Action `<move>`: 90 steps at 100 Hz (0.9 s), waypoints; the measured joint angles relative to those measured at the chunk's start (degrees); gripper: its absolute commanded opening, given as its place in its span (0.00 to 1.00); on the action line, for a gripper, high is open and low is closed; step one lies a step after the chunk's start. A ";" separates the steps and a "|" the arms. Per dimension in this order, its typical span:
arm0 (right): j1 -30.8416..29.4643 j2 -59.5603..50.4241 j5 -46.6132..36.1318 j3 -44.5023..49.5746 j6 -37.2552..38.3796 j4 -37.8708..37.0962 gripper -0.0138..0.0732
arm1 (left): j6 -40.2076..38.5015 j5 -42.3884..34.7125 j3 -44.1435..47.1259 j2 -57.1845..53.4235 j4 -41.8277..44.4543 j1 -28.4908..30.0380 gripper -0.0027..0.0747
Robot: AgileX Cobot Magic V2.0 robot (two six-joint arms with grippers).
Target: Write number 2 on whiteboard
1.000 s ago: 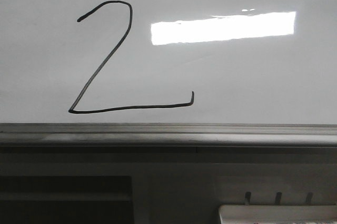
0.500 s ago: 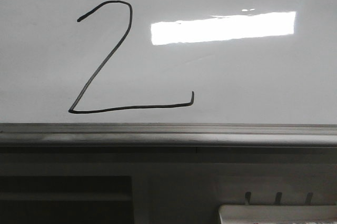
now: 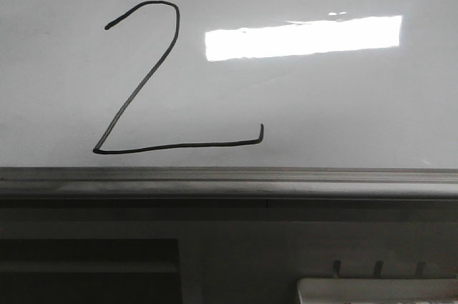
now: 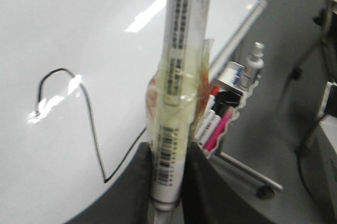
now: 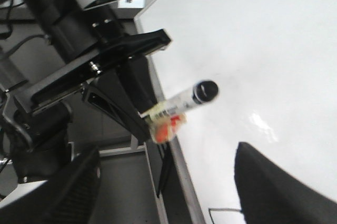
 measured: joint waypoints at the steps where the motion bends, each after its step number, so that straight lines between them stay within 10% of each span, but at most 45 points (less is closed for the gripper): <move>1: -0.36 -0.29 0.23 0.00 0.19 0.00 0.59 | -0.90 -0.92 0.58 -0.24 0.61 0.00 0.01; 16: -6.61 -5.93 6.57 0.26 3.11 0.00 0.07 | -24.01 -11.41 7.68 -0.89 14.18 0.13 0.01; 39: -7.73 -12.58 7.16 7.86 3.88 0.00 0.09 | -54.33 -18.55 14.31 4.12 34.97 6.40 0.01; 90: -7.73 -16.73 -3.72 21.43 4.45 5.07 0.09 | -58.77 -32.62 14.73 22.64 38.30 19.11 0.01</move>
